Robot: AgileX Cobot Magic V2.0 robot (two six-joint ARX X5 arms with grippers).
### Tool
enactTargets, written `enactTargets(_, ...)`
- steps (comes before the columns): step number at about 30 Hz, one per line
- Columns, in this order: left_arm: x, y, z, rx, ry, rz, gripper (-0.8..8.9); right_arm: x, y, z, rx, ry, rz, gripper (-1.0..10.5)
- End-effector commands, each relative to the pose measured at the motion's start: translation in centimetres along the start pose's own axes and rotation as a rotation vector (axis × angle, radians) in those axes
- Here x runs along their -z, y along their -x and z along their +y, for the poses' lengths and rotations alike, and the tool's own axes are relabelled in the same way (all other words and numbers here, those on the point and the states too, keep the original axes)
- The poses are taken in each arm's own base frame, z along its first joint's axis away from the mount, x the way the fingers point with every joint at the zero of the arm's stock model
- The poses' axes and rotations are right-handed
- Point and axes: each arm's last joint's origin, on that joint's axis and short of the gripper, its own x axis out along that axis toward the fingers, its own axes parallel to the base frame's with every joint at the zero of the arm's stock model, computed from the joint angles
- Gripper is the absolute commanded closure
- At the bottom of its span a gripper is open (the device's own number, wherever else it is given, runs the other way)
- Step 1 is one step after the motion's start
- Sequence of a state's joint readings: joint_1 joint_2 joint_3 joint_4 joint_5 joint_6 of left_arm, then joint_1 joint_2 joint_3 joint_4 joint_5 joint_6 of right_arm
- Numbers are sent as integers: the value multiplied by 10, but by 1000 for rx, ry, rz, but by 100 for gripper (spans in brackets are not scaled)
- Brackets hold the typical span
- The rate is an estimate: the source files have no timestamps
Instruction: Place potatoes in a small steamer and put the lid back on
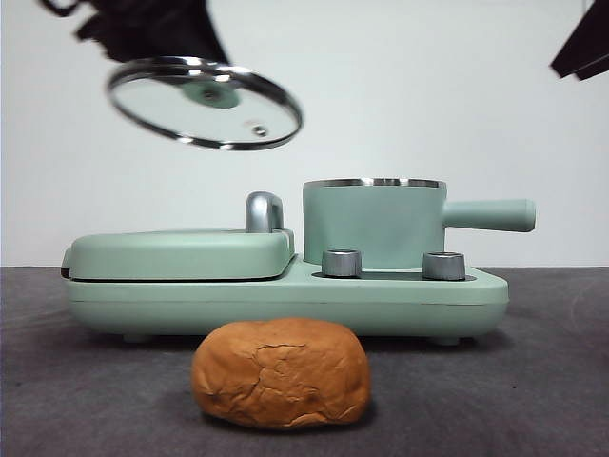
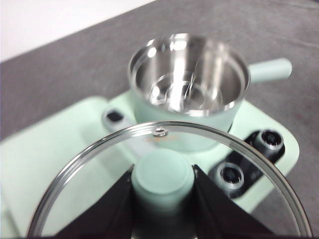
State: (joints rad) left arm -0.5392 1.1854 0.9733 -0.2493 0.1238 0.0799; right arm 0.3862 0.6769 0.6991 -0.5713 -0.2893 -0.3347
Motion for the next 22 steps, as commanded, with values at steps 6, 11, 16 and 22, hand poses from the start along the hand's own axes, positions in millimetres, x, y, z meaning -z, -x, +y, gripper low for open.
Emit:
enactTargets(6,14,48,2,-90,83,-101,804,-9,-30,18,-229,46,40,669)
enactTargets(11,17,66,6,-125,96,-99,804,-13,-55,30,-315,88,65,668)
enactTargets(16,18,75,9,-148,104,-109,804,-12,-84,44,-393,140,106,579)
enactTargets(22,18,76,12,-161,104,-113,804,-5,-116,60,-463,171,165,566)
